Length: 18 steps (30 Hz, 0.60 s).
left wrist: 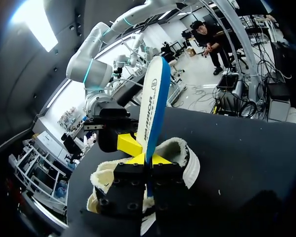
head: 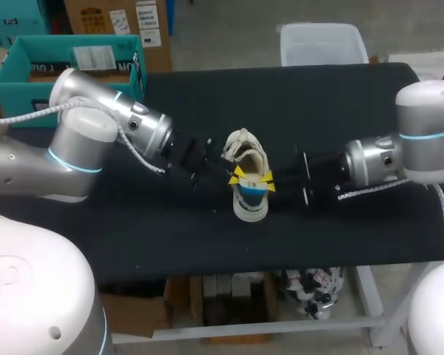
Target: Open the shoe tongue, take the insole out of the shoe, put the insole back into the shoe, and pack the shoe into the shoebox
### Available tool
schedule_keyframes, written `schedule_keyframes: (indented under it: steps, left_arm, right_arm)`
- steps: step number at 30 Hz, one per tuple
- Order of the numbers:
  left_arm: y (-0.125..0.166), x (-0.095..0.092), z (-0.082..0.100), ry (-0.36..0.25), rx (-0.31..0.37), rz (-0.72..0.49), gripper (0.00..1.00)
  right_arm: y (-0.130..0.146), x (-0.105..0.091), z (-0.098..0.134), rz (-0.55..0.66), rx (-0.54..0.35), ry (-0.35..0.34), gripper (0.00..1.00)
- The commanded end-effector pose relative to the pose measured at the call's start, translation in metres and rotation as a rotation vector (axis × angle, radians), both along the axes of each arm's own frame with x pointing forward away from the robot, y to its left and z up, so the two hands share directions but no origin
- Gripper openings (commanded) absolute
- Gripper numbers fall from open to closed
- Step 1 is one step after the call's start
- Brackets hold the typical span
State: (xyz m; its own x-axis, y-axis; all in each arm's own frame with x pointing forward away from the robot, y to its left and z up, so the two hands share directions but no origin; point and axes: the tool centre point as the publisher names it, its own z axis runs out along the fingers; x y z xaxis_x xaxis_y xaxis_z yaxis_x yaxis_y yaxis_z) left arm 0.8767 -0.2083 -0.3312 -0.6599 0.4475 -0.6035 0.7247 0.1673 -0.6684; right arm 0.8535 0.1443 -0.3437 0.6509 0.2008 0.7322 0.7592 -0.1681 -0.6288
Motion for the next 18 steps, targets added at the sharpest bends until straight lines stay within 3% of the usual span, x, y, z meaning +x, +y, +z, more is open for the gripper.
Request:
schedule_keyframes:
  steps: [1,12,14,16,18]
  left_arm:
    - [-0.005,0.008,-0.007,0.014,0.008,0.000,0.00]
    - [-0.004,0.012,-0.016,0.045,0.012,-0.002,0.00]
    - [-0.003,0.010,-0.016,0.047,0.008,-0.003,0.00]
    - [-0.003,0.010,-0.016,0.045,0.004,-0.005,0.00]
    - [-0.003,0.009,-0.015,0.043,0.002,-0.004,0.00]
  right_arm:
    - [0.006,0.014,-0.008,0.028,0.013,0.010,0.00]
    - [0.003,0.013,-0.003,0.014,0.003,-0.004,0.00]
    - [0.001,0.008,0.003,0.003,0.003,-0.014,0.36]
    - [-0.002,0.003,0.009,-0.008,0.002,-0.030,0.44]
    - [-0.004,0.000,0.014,-0.009,0.000,-0.033,0.44]
